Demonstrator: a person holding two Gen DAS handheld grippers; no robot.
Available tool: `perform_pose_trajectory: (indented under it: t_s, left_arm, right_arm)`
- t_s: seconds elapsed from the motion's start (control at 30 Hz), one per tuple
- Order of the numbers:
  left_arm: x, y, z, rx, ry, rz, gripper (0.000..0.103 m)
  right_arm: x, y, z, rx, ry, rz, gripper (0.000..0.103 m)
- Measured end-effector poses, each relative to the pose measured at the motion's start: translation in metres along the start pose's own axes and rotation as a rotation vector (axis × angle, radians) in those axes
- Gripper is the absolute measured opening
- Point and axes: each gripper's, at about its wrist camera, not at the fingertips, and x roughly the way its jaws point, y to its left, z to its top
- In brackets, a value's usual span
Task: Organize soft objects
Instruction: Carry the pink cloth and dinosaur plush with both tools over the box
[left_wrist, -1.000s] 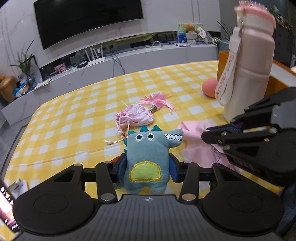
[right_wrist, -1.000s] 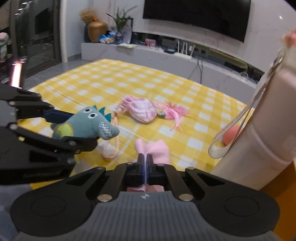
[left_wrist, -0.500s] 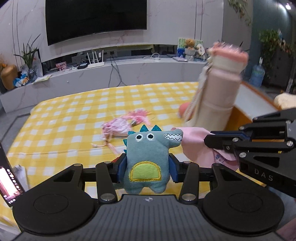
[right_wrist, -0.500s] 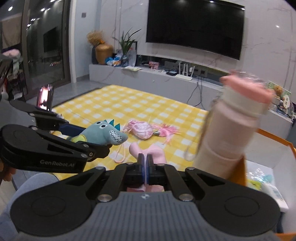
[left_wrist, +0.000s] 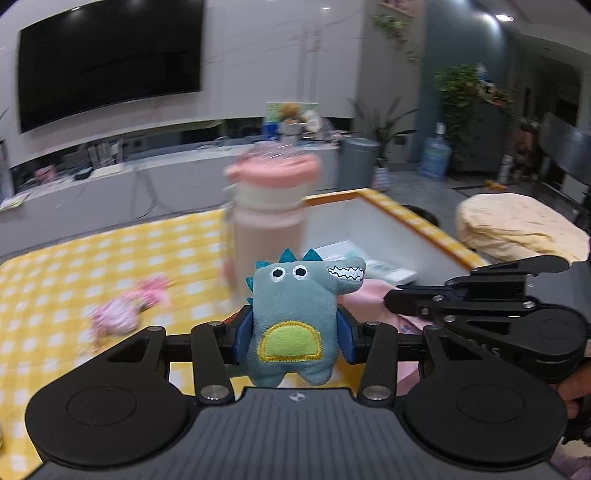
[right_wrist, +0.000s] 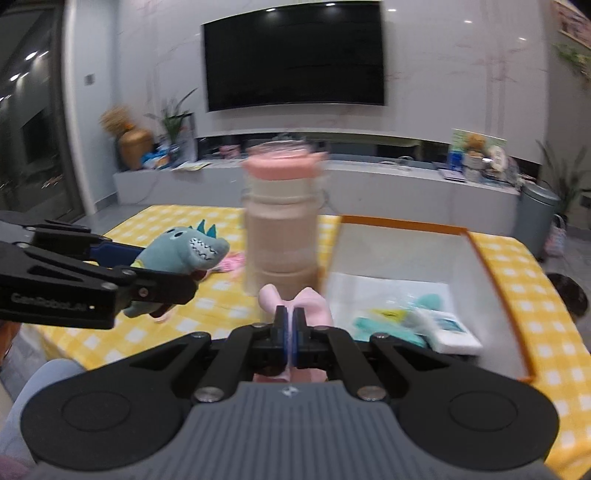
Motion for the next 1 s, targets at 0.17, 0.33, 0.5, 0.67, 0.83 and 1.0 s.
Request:
perform_pose_trajectory:
  t_s: [0.17,0.33,0.5,0.67,0.83,1.0]
  left_arm:
    - [0.013,-0.03,0.012,0.039,-0.011,-0.053,0.052]
    - [0.027,-0.058,0.029,0.083,-0.032,-0.103,0.052]
    - [0.048,-0.085,0.048,0.124,-0.036,-0.152,0.052]
    - [0.08,-0.102,0.064,0.136,-0.017,-0.205,0.052]
    - [0.111,-0.114,0.064,0.165,0.042,-0.225,0.052]
    - [0.148,-0.112,0.055,0.145,0.145,-0.225,0.052]
  right_arm:
    - [-0.019,-0.037,-0.002,0.054,-0.035,-0.073,0.0]
    - [-0.028,-0.073,0.003,0.083,-0.076,-0.139,0.0]
    - [-0.028,-0.102,0.008,0.09,-0.091,-0.183,0.0]
    - [-0.009,-0.126,0.011,0.051,-0.043,-0.237,0.0]
    - [0.015,-0.146,0.007,0.029,0.027,-0.266,0.0]
    - [0.037,-0.156,0.0,-0.006,0.102,-0.253,0.0]
